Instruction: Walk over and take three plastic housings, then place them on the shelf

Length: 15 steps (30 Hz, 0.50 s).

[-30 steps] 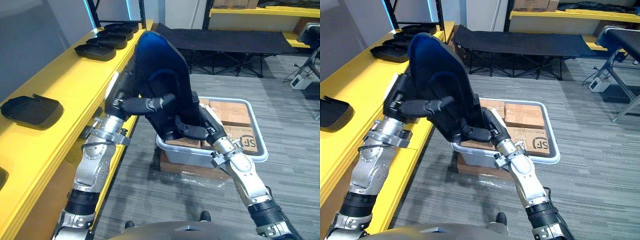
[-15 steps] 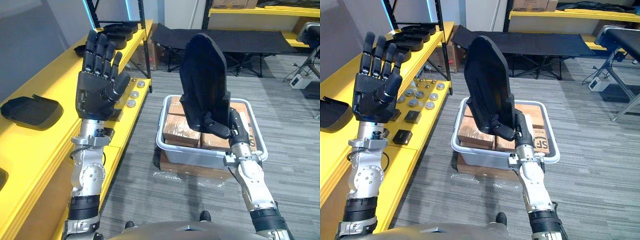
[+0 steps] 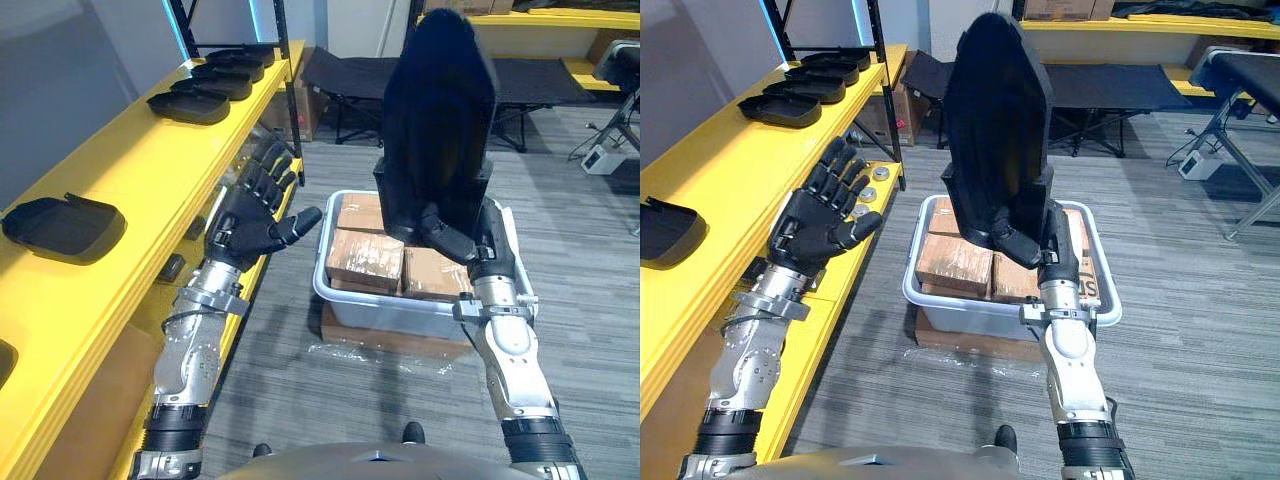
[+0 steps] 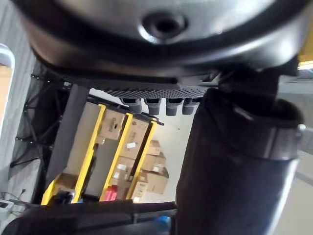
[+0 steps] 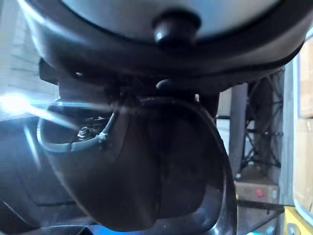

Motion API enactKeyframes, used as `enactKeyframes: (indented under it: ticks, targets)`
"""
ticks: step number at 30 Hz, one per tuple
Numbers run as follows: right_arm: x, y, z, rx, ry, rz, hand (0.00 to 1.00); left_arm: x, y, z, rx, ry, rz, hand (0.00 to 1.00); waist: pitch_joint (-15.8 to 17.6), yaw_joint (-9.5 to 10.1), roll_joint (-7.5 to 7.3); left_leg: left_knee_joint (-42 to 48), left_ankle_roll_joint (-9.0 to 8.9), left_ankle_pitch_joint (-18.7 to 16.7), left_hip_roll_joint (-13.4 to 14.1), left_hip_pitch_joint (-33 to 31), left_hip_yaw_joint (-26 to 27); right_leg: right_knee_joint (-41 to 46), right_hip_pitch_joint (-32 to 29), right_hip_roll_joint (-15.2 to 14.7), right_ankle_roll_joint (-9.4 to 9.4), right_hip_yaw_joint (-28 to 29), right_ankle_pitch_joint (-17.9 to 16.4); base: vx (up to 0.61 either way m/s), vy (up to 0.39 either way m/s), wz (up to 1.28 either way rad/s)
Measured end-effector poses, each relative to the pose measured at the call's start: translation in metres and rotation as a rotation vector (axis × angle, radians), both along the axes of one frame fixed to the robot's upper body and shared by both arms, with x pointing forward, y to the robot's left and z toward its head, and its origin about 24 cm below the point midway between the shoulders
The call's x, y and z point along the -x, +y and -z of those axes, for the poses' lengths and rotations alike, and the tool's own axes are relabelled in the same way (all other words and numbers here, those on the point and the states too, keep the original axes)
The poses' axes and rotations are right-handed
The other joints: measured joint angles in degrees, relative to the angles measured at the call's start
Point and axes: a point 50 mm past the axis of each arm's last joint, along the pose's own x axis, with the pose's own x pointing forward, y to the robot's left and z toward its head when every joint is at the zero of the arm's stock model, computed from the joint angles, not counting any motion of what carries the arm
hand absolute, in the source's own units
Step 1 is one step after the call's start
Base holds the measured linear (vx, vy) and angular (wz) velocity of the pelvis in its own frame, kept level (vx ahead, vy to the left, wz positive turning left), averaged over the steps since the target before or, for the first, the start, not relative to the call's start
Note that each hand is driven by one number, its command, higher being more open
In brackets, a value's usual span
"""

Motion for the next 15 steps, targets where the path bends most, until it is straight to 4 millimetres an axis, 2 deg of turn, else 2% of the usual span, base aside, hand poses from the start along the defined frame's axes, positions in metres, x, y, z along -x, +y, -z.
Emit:
enactKeyframes:
  ticks: [11,15]
  targets:
    - [-0.001,0.019,0.003,-0.042,0.016,-0.089,0.0,0.001,-0.031,0.012,-0.089,0.08,0.129,1.0,0.14,-0.11,0.33,0.32,0.06,-0.24,0.0,-0.02,0.28,0.0,-0.09,-0.02,0.01,0.27,-0.01,0.0,0.001,-0.01]
    - [-0.001,0.026,0.005,-0.041,0.023,-0.127,0.0,0.002,-0.036,0.014,-0.098,0.09,0.135,1.0,0.16,-0.1,0.36,0.32,0.05,-0.25,0.0,-0.02,0.33,0.0,-0.13,-0.02,0.01,0.32,0.0,0.0,0.0,0.0]
